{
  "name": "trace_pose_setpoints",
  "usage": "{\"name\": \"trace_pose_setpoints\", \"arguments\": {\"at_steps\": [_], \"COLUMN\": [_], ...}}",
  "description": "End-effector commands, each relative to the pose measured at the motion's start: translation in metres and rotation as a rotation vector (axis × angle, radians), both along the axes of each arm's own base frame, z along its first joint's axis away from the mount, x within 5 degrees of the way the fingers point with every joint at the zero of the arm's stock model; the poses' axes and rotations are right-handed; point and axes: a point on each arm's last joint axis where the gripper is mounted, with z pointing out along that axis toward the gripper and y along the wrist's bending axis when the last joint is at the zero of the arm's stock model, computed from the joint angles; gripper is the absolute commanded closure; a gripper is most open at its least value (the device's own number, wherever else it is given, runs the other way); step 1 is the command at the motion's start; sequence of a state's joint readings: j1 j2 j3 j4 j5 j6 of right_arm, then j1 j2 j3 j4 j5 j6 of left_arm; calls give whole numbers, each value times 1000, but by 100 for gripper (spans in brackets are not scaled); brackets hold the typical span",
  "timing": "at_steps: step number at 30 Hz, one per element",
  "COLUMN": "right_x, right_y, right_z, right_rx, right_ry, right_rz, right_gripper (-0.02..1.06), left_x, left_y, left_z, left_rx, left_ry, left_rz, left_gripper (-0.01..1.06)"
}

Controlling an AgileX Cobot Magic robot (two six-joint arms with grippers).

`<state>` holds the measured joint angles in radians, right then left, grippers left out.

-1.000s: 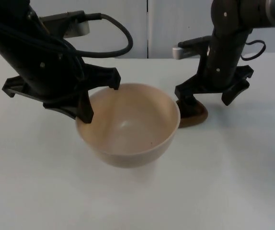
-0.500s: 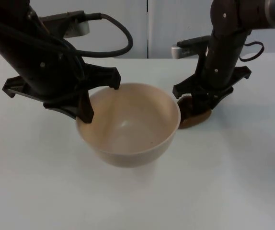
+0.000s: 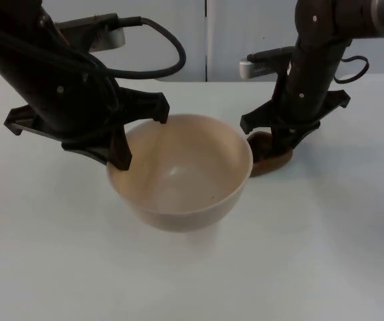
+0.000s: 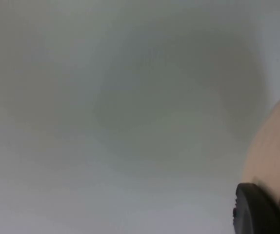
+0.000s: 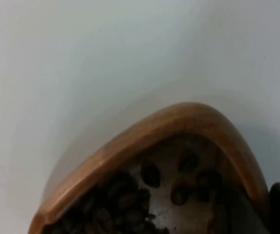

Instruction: Pick up the bowl with the left hand and pour the coffee beans from the cup into the bowl with the right hand.

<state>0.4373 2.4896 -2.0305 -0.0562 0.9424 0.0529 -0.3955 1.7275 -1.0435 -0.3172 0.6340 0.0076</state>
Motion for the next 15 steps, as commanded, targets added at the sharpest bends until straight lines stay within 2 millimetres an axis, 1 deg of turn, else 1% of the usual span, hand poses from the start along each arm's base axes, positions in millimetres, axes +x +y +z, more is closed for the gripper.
{"name": "trace_pose_setpoints", "arguments": {"at_steps": [1,2,7,8,12,13,15], "right_x": [0,0,0,0,-1,-1,-3], "right_y": [1,1,1,1,0,0,0], "right_z": [3,3,24,24,49,49,62], "right_rx": [-3,-3,12,12,31,31,39], "right_ry": [-11,-11,-43,-43,-85,-85,-101], "right_rz": [3,3,2,2,2,2,1], "right_gripper": [104,104,104,104,104,104,104], "left_x": [0,0,0,0,0,0,0], "left_y": [0,0,0,0,0,0,0], "left_z": [4,4,4,4,4,4,4], "left_rx": [-16,-16,-16,-16,-16,-16,-16], "left_ry": [-13,-13,-13,-13,-13,-13,-13], "left_rz": [17,17,17,17,17,17,17], "left_gripper": [105,105,105,105,105,105,105]}}
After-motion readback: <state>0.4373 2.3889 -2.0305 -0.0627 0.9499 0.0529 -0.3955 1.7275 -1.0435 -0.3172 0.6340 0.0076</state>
